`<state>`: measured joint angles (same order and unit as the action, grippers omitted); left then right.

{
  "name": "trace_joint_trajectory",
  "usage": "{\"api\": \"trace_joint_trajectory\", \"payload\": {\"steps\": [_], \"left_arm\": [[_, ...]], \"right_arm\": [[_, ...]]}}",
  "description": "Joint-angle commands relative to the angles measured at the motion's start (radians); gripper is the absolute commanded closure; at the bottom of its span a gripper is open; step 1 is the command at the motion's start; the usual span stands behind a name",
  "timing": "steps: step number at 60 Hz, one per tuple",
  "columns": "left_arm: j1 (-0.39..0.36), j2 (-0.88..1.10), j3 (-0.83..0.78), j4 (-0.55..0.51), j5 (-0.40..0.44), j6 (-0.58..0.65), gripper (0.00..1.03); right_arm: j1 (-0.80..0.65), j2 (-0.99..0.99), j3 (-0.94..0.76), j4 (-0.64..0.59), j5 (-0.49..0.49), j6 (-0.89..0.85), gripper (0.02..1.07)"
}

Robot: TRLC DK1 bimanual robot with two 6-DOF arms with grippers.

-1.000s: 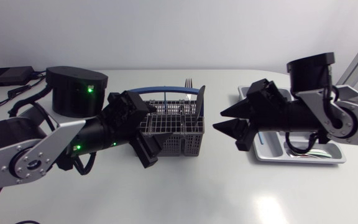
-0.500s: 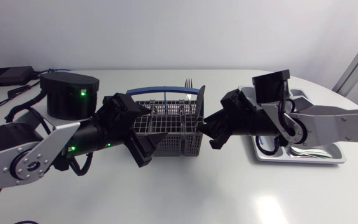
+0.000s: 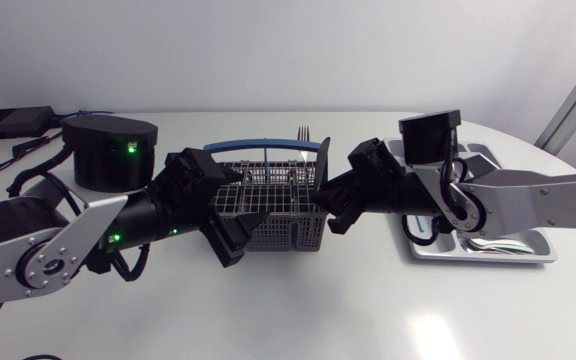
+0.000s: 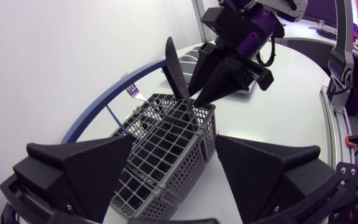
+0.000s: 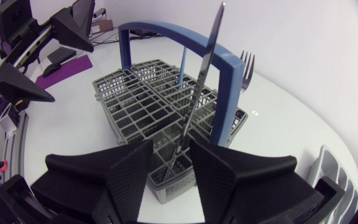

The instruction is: Unload the cutlery basket into the drawer organizer.

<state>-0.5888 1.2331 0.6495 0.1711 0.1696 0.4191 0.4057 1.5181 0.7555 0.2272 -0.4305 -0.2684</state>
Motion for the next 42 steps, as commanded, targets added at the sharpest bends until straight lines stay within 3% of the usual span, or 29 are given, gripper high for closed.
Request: {"api": "trace_joint_trajectory", "payload": {"steps": [1,16,31,42], "left_arm": [[0.007,-0.001,-0.021,0.016,0.011,-0.014,0.11],[0.007,-0.001,-0.033,0.025,0.011,-0.013,0.11],[0.004,-0.001,-0.033,0.028,0.011,-0.019,0.11],[0.003,-0.003,-0.036,0.028,0.011,-0.019,0.11]], "right_arm": [[0.015,0.031,0.021,0.021,0.016,0.028,0.62],[0.024,0.068,0.024,0.063,0.039,0.034,0.71],[0.028,0.076,0.022,0.095,0.042,0.034,0.91],[0.028,0.079,0.011,0.113,0.044,0.031,0.99]]}}
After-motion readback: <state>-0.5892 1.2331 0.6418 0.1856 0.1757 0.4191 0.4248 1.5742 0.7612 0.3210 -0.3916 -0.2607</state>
